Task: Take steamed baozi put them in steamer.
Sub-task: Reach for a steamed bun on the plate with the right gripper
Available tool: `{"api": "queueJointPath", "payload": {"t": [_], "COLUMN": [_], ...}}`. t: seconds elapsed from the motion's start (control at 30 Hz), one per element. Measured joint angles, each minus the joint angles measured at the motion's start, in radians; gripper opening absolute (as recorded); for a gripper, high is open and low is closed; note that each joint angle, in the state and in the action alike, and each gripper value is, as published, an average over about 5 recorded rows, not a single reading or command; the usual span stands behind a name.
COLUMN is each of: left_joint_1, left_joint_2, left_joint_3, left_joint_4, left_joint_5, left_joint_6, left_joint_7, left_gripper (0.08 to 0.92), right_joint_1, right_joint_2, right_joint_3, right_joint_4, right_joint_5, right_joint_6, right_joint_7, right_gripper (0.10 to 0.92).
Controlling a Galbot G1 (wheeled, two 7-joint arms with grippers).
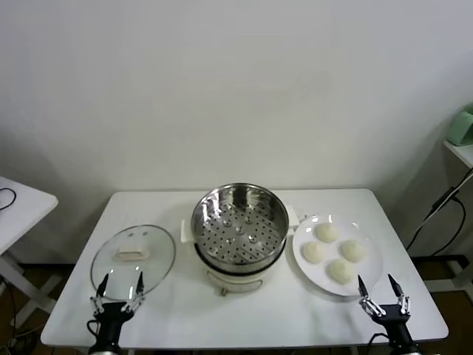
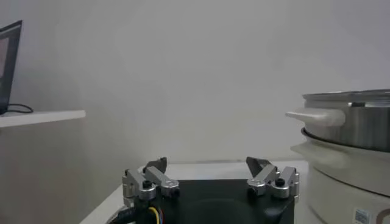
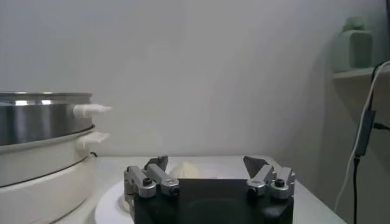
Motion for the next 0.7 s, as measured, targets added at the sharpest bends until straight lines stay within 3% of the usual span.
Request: {"api": "queueJointPath", "payload": {"t": [0.33,0.7], "left_joint_1": [0.005,0.005], "left_joint_2": [0.004,0.009], "left_joint_3": [0.005,0.014], "left_joint_4": [-0.005,-0.014], "left_joint_5": [0.006,0.016], "left_joint_6": [-0.013,-0.025], "left_joint_7": [0.000,0.001], "left_gripper": [0.823,0.823], "right_joint_1": [0.175,0.522], "right_joint_2": [-0.092,-0.285], "right_joint_3": [-0.009,-0.175], "right_joint_4": [0.025,-0.049], "right_joint_5": [0.027,0.029], "right_joint_6": [-0.264,-0.578], "right_joint_7": [0.021,-0.039], "right_gripper": [0.823,0.823]}}
